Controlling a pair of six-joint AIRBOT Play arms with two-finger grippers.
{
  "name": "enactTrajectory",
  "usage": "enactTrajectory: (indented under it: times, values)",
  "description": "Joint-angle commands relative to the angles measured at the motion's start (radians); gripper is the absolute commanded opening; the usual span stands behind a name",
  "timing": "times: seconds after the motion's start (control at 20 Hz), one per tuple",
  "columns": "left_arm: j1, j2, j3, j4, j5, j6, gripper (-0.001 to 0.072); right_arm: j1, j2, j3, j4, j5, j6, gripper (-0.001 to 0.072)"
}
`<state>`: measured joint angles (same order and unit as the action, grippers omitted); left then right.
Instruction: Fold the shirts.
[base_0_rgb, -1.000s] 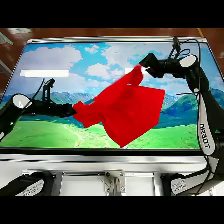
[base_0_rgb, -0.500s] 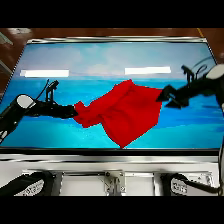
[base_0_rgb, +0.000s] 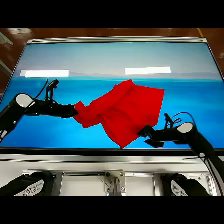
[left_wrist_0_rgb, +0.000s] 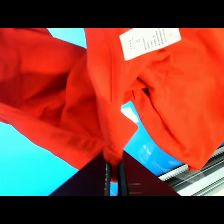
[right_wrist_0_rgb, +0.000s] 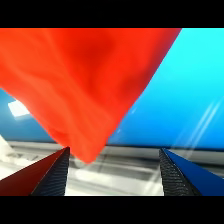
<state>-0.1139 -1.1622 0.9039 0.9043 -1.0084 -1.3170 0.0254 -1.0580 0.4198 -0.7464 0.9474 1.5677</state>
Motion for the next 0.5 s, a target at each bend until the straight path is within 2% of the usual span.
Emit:
enactTrajectory:
  times: [0.0,0.15,0.3,0.35,0.45]
  values:
    - [0.000,0.001,0.028,0.000,-0.011,0.004,0.0048,0.141,0.013,-0.058,0.034,-0.231,0.100,0.0671]
    - [0.002,0.001,0.053,0.000,-0.037,0.052,0.0048,0.185,-0.023,-0.057,0.074,-0.321,0.130,0.0632]
    - [0.002,0.000,0.058,0.000,-0.039,0.053,0.0048,0.185,-0.088,-0.055,0.172,-0.338,0.074,0.0631]
    - [0.002,0.001,0.058,0.000,-0.039,0.055,0.0048,0.185,-0.112,-0.049,0.218,-0.336,0.029,0.0580]
    - [0.002,0.001,0.058,0.000,-0.039,0.097,0.0048,0.185,-0.136,-0.028,0.276,-0.336,-0.028,0.0298]
